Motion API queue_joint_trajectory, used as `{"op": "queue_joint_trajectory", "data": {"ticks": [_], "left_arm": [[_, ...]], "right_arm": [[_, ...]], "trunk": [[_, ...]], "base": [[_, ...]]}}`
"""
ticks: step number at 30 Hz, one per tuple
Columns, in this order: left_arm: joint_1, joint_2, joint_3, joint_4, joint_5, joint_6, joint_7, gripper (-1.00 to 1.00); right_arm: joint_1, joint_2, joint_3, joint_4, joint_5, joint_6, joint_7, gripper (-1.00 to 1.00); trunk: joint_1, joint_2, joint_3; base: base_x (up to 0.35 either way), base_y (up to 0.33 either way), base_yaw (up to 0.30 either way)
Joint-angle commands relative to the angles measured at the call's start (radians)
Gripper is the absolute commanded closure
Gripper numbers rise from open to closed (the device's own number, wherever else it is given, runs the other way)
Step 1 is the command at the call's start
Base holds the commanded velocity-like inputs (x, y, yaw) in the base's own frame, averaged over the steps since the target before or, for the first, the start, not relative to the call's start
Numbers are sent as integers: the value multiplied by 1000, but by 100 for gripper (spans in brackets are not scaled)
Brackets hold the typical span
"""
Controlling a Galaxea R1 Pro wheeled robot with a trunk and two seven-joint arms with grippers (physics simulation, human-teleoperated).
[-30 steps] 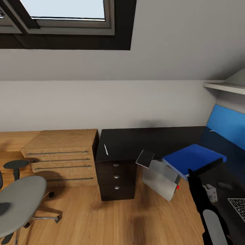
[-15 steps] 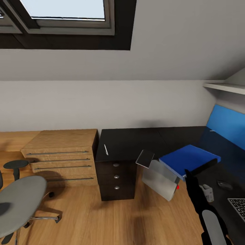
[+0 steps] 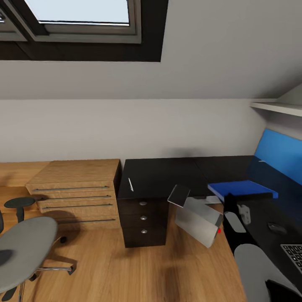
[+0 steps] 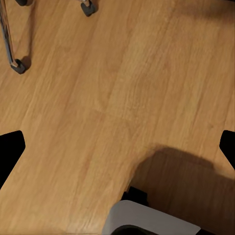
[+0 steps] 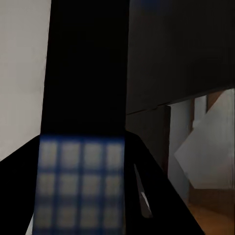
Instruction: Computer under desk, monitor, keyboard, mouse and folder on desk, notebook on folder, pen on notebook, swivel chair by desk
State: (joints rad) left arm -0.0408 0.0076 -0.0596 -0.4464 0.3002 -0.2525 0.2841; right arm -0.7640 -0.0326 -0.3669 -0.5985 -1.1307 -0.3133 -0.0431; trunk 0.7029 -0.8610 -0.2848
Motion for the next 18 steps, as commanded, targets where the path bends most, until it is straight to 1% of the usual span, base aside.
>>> {"op": "queue_joint_trajectory", "data": {"ticks": [1,4,8,10,12,18], "left_arm": [[-1,1,-6,0,6,-3,6,-100],[-1,-1,-6,0,6,-2,5,-100],[-1,-7,-7,0,5,-2,5,-100],[-1,-9,-7,0,5,-2,5,-100],[-1,-10,-8,0,5,-2,6,-100],[-1,-10,-8,0,5,-2,6,-100]], "right_arm": [[-11,-2,2,17,-7,-13,-2,100],[-40,-7,4,64,-6,-40,3,100],[-47,-8,2,77,-9,-46,25,100],[-49,-2,0,84,-15,-45,59,100],[-50,3,-1,87,-17,-43,74,100],[-50,3,-1,87,-17,-43,74,100]], "trunk": [[0,-1,-1],[0,-1,-1],[0,-1,-1],[0,-1,-1],[0,-1,-1],[0,-1,-1]], "base": [[0,0,0],[0,0,0],[0,0,0],[0,0,0],[12,0,0],[23,0,0]]}}
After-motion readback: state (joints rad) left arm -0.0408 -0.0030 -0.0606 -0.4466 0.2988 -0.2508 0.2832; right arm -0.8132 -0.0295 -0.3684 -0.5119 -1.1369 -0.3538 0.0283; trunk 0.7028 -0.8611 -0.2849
